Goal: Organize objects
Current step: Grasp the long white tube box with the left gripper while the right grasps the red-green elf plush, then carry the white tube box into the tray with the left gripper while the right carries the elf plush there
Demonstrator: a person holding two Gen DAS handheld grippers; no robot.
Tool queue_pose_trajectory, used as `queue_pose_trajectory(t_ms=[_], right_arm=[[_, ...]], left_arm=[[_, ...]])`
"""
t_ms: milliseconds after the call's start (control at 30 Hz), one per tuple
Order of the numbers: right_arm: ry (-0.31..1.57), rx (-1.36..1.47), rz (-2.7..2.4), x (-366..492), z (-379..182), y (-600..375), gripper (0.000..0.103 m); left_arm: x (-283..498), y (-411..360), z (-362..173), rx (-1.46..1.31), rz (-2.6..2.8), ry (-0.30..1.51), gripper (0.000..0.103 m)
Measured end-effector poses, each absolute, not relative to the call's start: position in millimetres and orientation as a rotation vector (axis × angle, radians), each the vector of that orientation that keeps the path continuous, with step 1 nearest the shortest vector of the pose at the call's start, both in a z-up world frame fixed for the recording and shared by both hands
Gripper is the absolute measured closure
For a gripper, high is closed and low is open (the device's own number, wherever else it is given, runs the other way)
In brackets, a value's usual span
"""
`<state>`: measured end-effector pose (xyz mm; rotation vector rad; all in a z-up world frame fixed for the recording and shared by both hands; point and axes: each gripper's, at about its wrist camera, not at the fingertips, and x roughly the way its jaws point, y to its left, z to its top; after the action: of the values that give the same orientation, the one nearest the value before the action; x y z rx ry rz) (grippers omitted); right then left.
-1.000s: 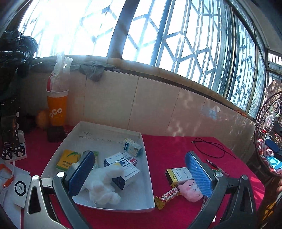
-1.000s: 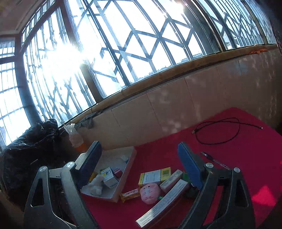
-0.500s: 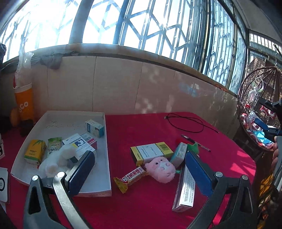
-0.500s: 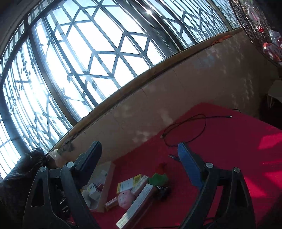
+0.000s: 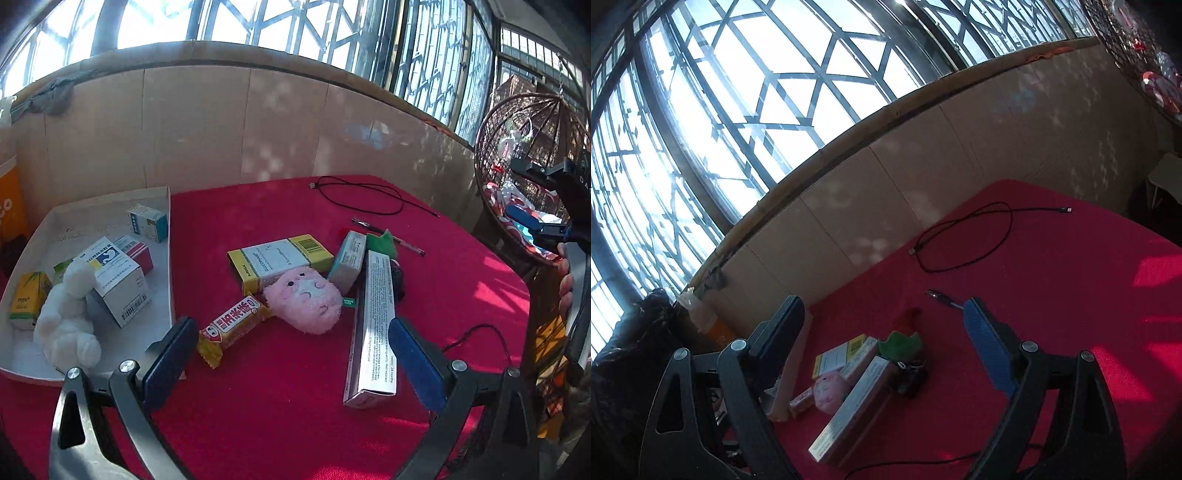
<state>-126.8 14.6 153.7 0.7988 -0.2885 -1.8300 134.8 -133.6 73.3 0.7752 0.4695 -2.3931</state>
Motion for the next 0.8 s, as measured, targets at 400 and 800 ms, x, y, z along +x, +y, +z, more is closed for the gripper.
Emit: queue_pose_trajectory(t_ms=[400,800], right_arm=[[0.034,0.978,-1.776,-140.0,82.3,-70.0,0.014],[0.180,1.091,-1.639,-131.3,31.4,-157.5,0.055]], left_arm=[[43.2,-121.6,25.2,1.108,-2.436,0.389,0.006],[46.5,-135.6,13.4,1.105,-2.417,0.490,0.067]])
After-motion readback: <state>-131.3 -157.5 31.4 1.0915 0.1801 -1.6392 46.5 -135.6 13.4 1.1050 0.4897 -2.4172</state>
